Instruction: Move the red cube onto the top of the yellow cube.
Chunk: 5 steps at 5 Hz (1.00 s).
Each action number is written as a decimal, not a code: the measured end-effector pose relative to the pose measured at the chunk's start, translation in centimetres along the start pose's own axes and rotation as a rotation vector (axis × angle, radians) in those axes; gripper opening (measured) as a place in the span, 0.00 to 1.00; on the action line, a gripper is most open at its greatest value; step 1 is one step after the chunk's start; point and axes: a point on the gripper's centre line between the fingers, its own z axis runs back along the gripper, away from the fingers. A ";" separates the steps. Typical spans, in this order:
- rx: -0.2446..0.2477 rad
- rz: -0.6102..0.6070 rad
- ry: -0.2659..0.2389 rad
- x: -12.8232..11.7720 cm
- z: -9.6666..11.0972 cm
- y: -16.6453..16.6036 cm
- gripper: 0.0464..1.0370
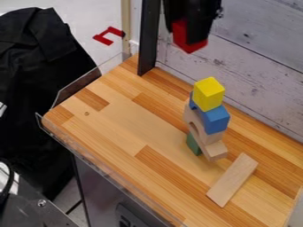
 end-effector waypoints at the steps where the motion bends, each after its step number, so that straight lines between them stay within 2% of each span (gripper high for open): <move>1: -0.002 -0.024 0.023 0.5 -0.6 -0.3 0.53; 3: -0.019 -0.058 0.068 1.3 -2.1 -1.4 0.53; 5: -0.031 -0.082 0.085 1.7 -2.8 -2.6 0.53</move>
